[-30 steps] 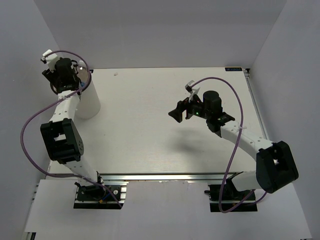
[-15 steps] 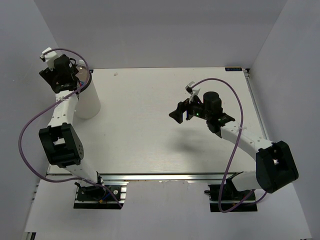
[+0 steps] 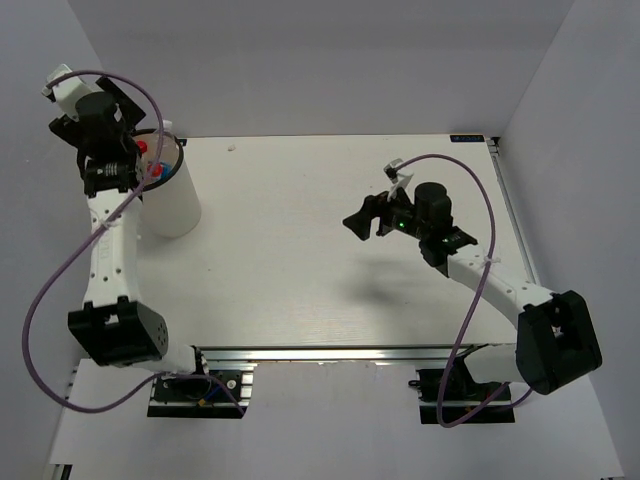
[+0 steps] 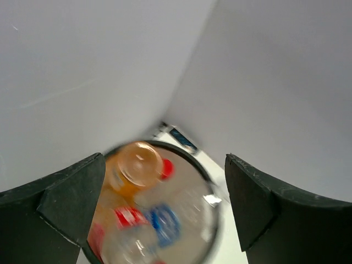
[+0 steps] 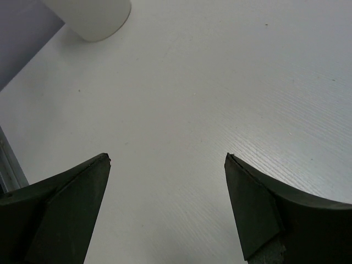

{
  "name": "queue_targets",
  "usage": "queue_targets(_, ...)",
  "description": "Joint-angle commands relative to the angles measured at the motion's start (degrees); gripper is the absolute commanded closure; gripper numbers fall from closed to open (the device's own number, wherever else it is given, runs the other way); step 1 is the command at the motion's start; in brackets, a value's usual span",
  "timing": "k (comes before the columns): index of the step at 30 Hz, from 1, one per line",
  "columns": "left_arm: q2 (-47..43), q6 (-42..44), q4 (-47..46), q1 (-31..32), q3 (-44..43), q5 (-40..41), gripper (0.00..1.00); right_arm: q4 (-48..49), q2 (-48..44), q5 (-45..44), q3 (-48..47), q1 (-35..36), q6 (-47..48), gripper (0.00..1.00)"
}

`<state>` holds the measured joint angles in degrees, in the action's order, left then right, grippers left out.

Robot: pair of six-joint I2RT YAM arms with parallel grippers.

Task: Put the plastic bottles in the bin

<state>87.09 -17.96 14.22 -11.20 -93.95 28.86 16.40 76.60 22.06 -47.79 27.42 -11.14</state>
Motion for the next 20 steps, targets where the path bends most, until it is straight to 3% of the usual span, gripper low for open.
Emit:
queue_targets(1, -9.56, -6.82, 5.99, 6.15, 2.78, -8.91, 0.02, 0.39, -3.46, -4.39, 1.82, -3.15, -7.56, 0.11)
queue_targets(3, -12.89, -7.97, 8.37, 13.44, 6.48, -6.82, 0.02, -0.49, -4.87, -5.1, 3.48, -4.65, -8.72, 0.11)
queue_targets(4, -17.0, -9.71, 7.5, 20.71, 13.37, -5.93, 0.02, -1.02, -6.88, -5.28, 5.23, -5.87, -9.68, 0.11)
queue_targets(6, -21.33, -11.48, 1.27, 28.82, 21.93, -7.15, 0.02, -3.29, -9.26, -7.81, 6.65, -6.76, -9.78, 0.11)
queue_targets(7, -24.04, -14.01, -0.14, 30.96, 28.41, -7.24, 0.02, -4.87, -11.8, -10.78, 7.01, -6.77, -8.82, 0.11)
queue_targets(10, -25.21, -15.17, 0.53, 37.8, 33.21, -6.81, 0.02, -12.69, -16.63, -15.98, 7.01, -6.77, -6.8, 0.11)
queue_targets(13, -26.96, -18.06, 3.36, 42.39, 38.12, -5.31, 0.02, -16.23, -21.82, -23.97, 10.24, -6.77, -5.56, 0.11)
queue_targets(16, -31.96, -18.43, -4.51, 43.46, 50.75, -9.43, 0.02, -14.65, -26.58, -24.96, 14.81, -6.77, -6.17, 0.11)
queue_targets(20, -36.62, -20.45, -5.17, 43.46, 56.06, -7.16, 0.02, -14.64, -29.57, -24.88, 15.89, -6.77, -6.27, 0.11)
